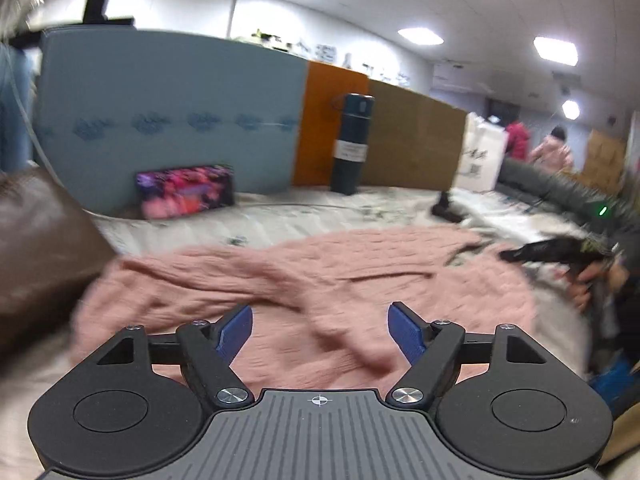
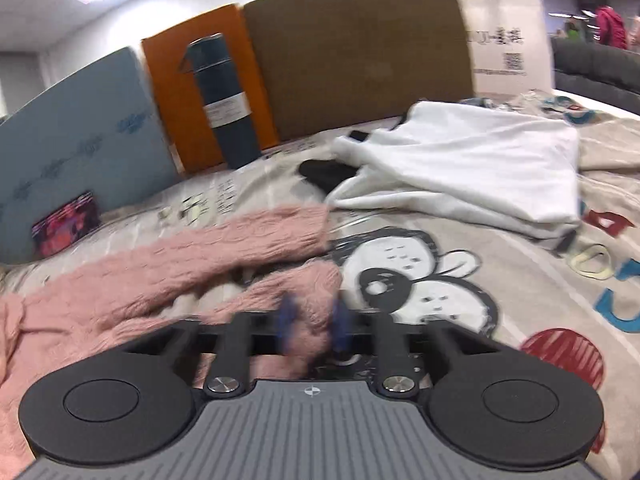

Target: Fold clothes

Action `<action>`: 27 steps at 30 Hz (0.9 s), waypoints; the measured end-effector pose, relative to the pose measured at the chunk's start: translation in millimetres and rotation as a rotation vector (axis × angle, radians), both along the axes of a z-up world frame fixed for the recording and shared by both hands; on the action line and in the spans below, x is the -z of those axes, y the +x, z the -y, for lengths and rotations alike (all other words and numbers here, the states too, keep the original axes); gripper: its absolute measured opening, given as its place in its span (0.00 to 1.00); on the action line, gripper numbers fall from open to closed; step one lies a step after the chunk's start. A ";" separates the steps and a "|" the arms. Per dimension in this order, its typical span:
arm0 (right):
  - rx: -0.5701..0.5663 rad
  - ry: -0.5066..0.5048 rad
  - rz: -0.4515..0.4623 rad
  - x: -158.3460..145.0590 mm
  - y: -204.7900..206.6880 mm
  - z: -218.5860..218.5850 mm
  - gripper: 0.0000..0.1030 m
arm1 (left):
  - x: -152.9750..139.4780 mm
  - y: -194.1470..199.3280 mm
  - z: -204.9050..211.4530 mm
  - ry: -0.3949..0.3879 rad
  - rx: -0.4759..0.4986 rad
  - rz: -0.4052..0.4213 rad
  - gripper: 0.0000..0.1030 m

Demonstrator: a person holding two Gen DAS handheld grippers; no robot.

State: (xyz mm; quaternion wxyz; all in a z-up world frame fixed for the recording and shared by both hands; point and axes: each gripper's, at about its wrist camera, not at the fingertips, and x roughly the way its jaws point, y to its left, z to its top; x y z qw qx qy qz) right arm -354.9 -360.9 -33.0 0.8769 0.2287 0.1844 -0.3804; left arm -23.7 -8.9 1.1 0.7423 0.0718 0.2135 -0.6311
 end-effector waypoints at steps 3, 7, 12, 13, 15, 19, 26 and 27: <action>0.069 -0.063 0.001 -10.1 -17.4 -15.3 0.10 | 5.2 -8.0 6.3 0.021 0.070 -0.011 0.75; 0.127 -0.063 -0.063 -9.1 -29.8 -13.4 0.08 | 14.0 -15.6 10.9 0.055 0.126 -0.007 0.75; 0.146 -0.083 -0.075 -8.8 -26.8 -21.5 0.34 | 16.8 -12.4 13.5 0.071 0.098 -0.050 0.75; 0.164 -0.109 -0.057 -15.3 -25.6 -25.5 0.46 | 16.4 -14.1 15.0 0.072 0.115 -0.053 0.75; 0.173 -0.159 -0.020 -28.8 -21.2 -34.7 0.47 | 15.6 -18.3 17.9 0.071 0.153 -0.057 0.75; -0.120 -0.039 0.174 -39.8 -1.8 -47.7 0.52 | 12.7 -37.1 23.1 0.049 0.262 -0.020 0.75; -0.588 0.371 0.345 -16.5 63.3 -60.8 0.56 | 13.1 -63.9 21.6 0.055 0.362 0.060 0.75; -0.610 0.382 0.324 -14.6 72.3 -64.3 0.56 | 11.5 -62.4 16.5 0.045 0.346 0.073 0.75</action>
